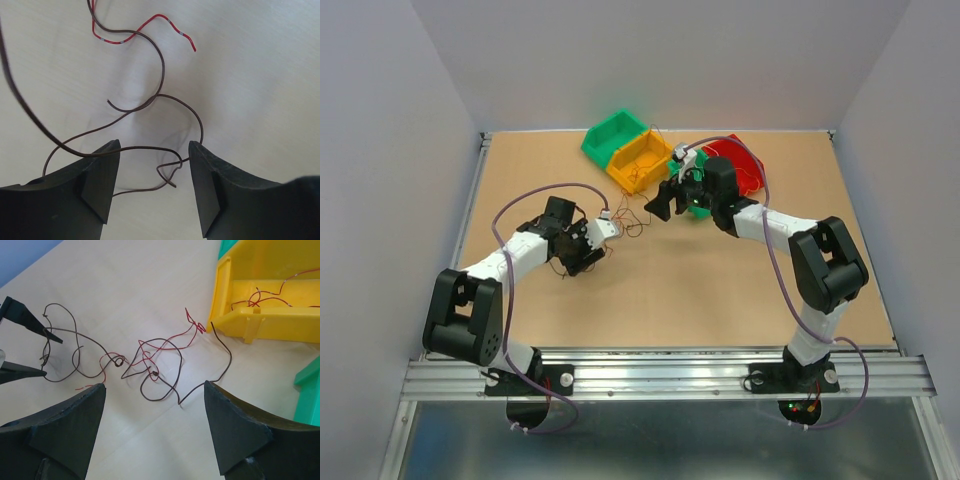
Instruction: Untangle the cables
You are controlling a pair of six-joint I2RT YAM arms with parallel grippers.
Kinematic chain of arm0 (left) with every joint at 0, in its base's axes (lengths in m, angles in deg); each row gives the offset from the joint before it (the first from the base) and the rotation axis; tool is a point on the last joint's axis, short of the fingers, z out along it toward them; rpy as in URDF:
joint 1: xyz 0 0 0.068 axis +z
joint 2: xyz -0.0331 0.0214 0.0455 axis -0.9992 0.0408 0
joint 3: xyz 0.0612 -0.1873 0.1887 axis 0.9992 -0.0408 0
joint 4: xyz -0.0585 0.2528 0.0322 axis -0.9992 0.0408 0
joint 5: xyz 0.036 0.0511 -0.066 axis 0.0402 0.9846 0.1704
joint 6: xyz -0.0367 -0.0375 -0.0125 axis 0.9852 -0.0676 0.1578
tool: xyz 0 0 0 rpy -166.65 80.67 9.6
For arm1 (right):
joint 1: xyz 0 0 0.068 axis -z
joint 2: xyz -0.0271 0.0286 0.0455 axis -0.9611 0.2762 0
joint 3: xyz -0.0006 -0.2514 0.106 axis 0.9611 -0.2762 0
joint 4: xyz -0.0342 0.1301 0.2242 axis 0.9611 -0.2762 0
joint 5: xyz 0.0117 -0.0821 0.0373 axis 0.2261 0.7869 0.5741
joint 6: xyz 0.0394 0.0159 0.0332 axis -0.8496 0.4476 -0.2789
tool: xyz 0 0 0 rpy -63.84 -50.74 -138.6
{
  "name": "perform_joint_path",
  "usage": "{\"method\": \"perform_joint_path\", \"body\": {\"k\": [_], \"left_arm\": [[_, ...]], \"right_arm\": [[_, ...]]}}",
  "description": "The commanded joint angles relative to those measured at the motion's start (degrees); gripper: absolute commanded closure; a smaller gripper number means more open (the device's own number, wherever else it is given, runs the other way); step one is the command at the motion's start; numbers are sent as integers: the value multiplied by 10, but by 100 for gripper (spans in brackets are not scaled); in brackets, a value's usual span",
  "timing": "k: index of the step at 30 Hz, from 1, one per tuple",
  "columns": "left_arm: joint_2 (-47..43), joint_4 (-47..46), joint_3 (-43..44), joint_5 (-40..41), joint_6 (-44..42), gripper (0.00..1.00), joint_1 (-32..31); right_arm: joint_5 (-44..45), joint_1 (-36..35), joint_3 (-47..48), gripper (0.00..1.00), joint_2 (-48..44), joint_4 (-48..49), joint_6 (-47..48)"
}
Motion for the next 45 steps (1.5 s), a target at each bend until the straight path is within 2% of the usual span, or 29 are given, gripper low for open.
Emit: {"method": "perform_joint_path", "body": {"k": [1, 10, 18, 24, 30, 40, 45], "left_arm": [[7, 27, 21, -34, -25, 32, 6], [10, 65, 34, -45, -54, 32, 17], [-19, 78, 77, -63, -35, 32, 35], [-25, 135, 95, -106, -67, 32, 36], [-30, 116, 79, -80, -54, 29, 37], [-84, 13, 25, 31, 19, 27, 40], [-102, 20, 14, 12, 12, 25, 40]], "right_arm": [[6, -4, 17, 16, -20, 4, 12], [7, -4, 20, 16, -17, -1, 12], [7, -5, 22, 16, -17, -3, 12], [7, -4, 22, 16, -17, -8, 15], [7, -4, 23, 16, -16, -12, 18], [5, -4, 28, 15, -11, -17, 19], [2, -5, 32, 15, -7, -19, 19]]}}
